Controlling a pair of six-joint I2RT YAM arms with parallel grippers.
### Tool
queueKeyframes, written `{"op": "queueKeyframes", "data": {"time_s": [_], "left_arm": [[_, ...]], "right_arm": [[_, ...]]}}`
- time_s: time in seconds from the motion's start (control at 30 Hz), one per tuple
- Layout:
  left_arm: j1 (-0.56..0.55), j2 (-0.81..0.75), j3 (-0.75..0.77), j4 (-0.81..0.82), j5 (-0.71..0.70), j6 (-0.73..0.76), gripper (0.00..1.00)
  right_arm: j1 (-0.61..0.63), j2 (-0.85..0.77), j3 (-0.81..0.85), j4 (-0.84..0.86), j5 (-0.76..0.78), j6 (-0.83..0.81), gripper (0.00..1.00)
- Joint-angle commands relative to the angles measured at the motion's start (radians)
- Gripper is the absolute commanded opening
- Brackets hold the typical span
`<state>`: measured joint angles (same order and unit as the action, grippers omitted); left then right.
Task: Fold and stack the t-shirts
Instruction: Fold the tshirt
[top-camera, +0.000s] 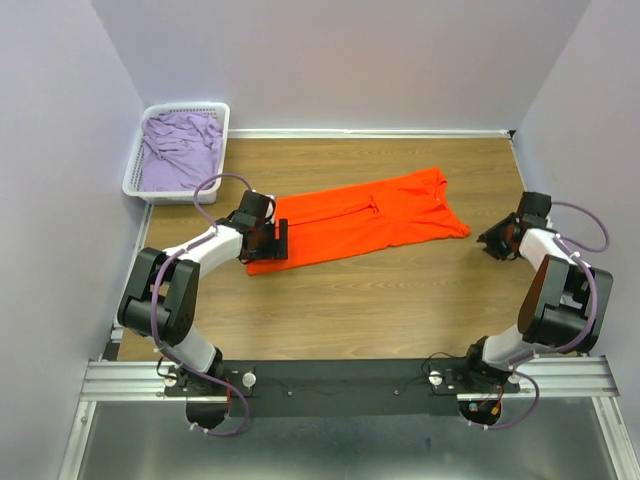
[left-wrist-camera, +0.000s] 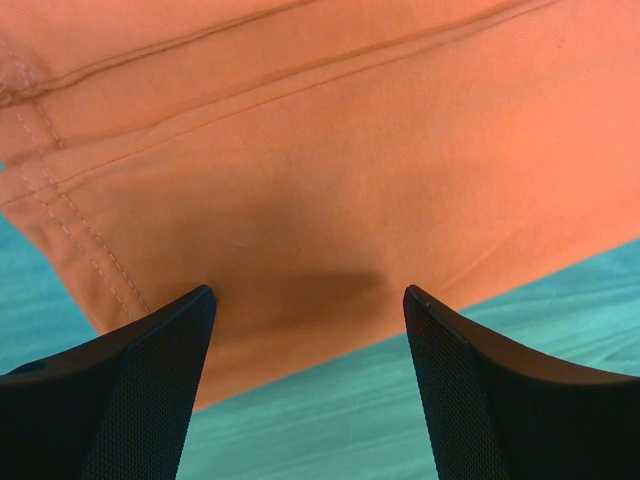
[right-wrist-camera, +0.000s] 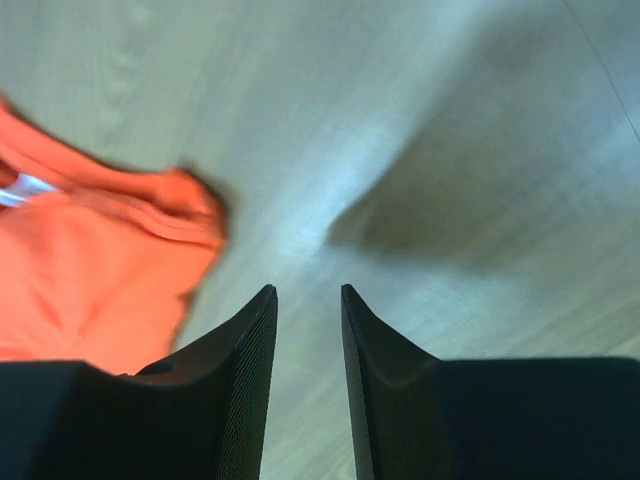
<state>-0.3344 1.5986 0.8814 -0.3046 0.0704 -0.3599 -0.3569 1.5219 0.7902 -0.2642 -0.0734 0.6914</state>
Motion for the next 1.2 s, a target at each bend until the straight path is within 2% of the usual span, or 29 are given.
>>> {"op": "queueKeyframes", "data": {"time_s": [0.0,0.13,0.23,0.33,0.63,0.83,1.07,1.13,1.17], "left_arm": [[-0.002,-0.022,-0.015,-0.14,0.02,-0.021,0.84],[0.0,-0.034,-0.001,-0.12,-0.011,-0.025,0.84],[-0.002,-0.028,-0.01,-0.11,-0.012,-0.027,0.84],[-0.002,-0.019,-0.022,-0.087,-0.008,-0.03,0.84],[-0.002,-0.006,-0.022,-0.067,-0.009,-0.036,0.85],[-0.002,0.003,-0.027,-0.062,-0.007,-0.034,0.84],[-0.002,0.011,-0.033,-0.059,-0.011,-0.033,0.84],[-0.002,0.014,-0.033,-0.059,-0.011,-0.034,0.84],[-0.002,0.015,-0.035,-0.059,-0.011,-0.034,0.84]], "right_arm": [[0.051,-0.002,0.154,-0.024,-0.069,-0.127,0.4],[0.218,0.059,0.293,0.014,-0.098,-0.19,0.4],[0.266,0.158,0.385,0.06,-0.146,-0.196,0.4],[0.338,0.263,0.466,0.092,-0.126,-0.253,0.4],[0.349,0.51,0.691,0.097,-0.192,-0.51,0.4],[0.349,0.593,0.756,0.094,-0.298,-0.526,0.41],[0.351,0.664,0.794,0.092,-0.325,-0.521,0.4],[0.349,0.676,0.804,0.089,-0.331,-0.524,0.4],[0.349,0.678,0.808,0.086,-0.345,-0.526,0.36]]}}
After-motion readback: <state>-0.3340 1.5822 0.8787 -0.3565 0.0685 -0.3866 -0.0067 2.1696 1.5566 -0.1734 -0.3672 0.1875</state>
